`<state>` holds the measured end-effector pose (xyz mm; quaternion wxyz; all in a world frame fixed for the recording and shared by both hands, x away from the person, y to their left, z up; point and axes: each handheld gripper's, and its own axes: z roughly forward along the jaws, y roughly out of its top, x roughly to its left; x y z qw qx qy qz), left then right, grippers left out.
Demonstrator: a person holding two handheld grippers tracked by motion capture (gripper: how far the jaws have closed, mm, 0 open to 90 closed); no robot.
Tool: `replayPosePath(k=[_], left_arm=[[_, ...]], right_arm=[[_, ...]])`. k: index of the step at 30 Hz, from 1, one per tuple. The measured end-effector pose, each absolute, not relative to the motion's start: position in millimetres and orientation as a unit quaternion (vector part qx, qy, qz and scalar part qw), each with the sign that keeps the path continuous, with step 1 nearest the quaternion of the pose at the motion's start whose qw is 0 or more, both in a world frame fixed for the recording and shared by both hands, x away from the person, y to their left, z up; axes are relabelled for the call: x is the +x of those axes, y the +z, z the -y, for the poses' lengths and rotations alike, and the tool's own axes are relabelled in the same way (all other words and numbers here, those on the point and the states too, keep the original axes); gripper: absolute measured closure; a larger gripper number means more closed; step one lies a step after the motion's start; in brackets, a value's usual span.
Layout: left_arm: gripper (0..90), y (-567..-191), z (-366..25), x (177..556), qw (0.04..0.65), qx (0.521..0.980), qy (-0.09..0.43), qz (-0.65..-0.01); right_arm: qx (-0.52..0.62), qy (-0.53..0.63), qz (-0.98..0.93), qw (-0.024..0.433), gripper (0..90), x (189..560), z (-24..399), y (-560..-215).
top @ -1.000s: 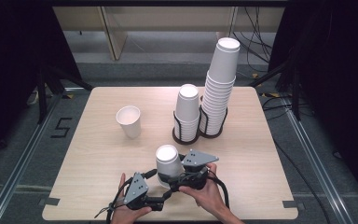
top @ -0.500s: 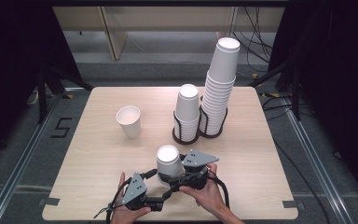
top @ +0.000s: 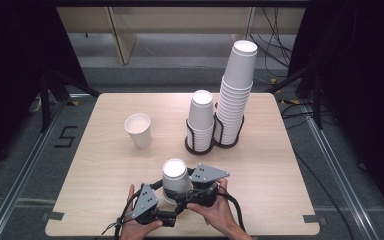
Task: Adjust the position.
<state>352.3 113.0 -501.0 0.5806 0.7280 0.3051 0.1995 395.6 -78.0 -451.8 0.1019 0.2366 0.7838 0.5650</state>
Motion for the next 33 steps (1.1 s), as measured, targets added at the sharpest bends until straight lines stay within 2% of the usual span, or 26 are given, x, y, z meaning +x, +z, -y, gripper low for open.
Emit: replayPosePath(k=[1, 8, 10, 15, 21, 29, 31, 33], left_arm=[[2.8, -500, -114, 352, 0.575, 0.731, 0.201, -0.307], [1.8, -500, -114, 352, 0.585, 0.723, 0.199, -0.308], [1.8, -500, -114, 353, 0.594, 0.716, 0.2, -0.308], [4.2, -498, -116, 353, 0.587, 0.725, 0.189, -0.306], [6.7, -496, -116, 353, 0.577, 0.737, 0.195, -0.294], [7.1, -497, -112, 351, 0.549, 0.765, 0.206, -0.266], [7.1, -499, -111, 352, 0.542, 0.772, 0.206, -0.262], [7.0, -499, -110, 352, 0.544, 0.771, 0.204, -0.261]], right_arm=[[0.238, 0.566, -0.785, 0.086, 17.0, 394, 77, -451], [0.229, 0.569, -0.784, 0.09, 17.0, 390, 75, -449], [0.23, 0.573, -0.783, 0.078, 17.0, 390, 74, -451], [0.231, 0.567, -0.786, 0.087, 15.5, 391, 75, -450], [0.226, 0.572, -0.786, 0.062, 14.5, 394, 77, -447], [0.226, 0.571, -0.787, 0.063, 17.4, 395, 90, -424], [0.221, 0.567, -0.791, 0.06, 22.5, 397, 93, -419], [0.223, 0.561, -0.795, 0.058, 22.5, 397, 94, -418]])
